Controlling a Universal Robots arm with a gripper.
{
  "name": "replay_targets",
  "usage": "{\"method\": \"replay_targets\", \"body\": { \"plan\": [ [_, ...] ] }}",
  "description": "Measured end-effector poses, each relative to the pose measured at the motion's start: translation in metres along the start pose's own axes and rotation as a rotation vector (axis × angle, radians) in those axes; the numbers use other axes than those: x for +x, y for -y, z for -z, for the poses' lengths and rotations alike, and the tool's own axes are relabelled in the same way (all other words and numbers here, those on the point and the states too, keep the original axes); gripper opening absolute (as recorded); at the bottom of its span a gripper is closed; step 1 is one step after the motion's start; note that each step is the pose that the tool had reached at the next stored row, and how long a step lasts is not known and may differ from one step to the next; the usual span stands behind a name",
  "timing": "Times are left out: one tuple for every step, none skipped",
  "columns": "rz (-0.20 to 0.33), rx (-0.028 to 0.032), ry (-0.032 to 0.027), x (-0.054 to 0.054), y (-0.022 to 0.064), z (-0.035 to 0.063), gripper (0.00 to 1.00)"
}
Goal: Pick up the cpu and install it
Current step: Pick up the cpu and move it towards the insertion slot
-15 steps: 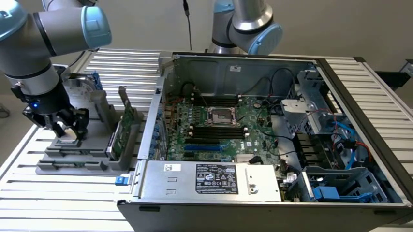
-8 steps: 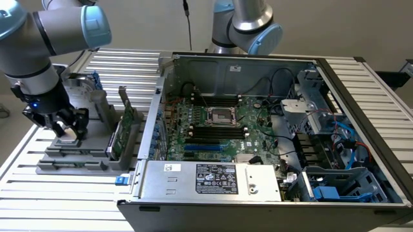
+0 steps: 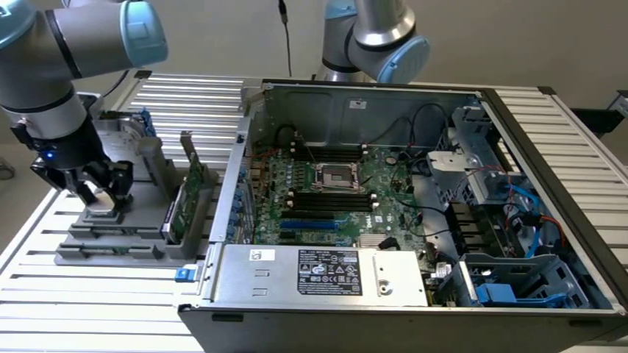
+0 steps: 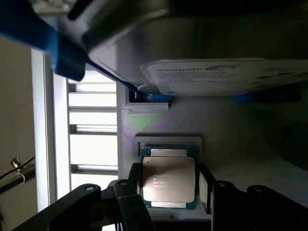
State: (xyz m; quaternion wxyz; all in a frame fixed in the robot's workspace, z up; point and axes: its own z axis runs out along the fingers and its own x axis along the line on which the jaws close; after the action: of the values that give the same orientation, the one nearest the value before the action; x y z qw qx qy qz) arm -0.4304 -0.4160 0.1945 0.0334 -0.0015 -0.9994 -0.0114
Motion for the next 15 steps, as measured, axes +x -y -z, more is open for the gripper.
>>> {"method": "replay_targets", "body": {
  "plan": [
    [0.0, 0.0, 0.0, 0.0, -0.0001, 0.0026, 0.55],
    [0.0, 0.0, -0.0001, 0.0, -0.0001, 0.0052, 0.55],
    [0.0, 0.0001, -0.0003, 0.0, -0.0001, 0.0078, 0.55],
    [0.0, 0.0, -0.0004, 0.001, -0.0002, 0.0106, 0.55],
    [0.0, -0.0001, -0.0003, 0.001, -0.0003, 0.0137, 0.55],
    [0.0, 0.0, -0.0004, 0.001, -0.0004, 0.0175, 0.55],
    [0.0, 0.0001, -0.0008, 0.001, -0.0005, 0.0217, 0.55],
    [0.0, 0.0, -0.001, 0.002, -0.0006, 0.0261, 0.55],
    [0.0, 0.0, -0.0016, 0.001, -0.0007, 0.031, 0.55],
    [0.0, 0.0, -0.0023, 0.001, -0.0008, 0.0355, 0.55],
    [0.0, 0.0, -0.0029, 0.001, -0.0009, 0.0401, 0.55],
    [0.0, 0.0, -0.0038, 0.0, -0.001, 0.0447, 0.55],
    [0.0, 0.0001, -0.0049, -0.001, -0.0011, 0.0492, 0.55],
    [0.0, 0.0, -0.0058, -0.002, -0.0013, 0.0538, 0.55],
    [0.0, 0.0, -0.0066, -0.003, -0.0014, 0.0584, 0.55]
  ]
}}
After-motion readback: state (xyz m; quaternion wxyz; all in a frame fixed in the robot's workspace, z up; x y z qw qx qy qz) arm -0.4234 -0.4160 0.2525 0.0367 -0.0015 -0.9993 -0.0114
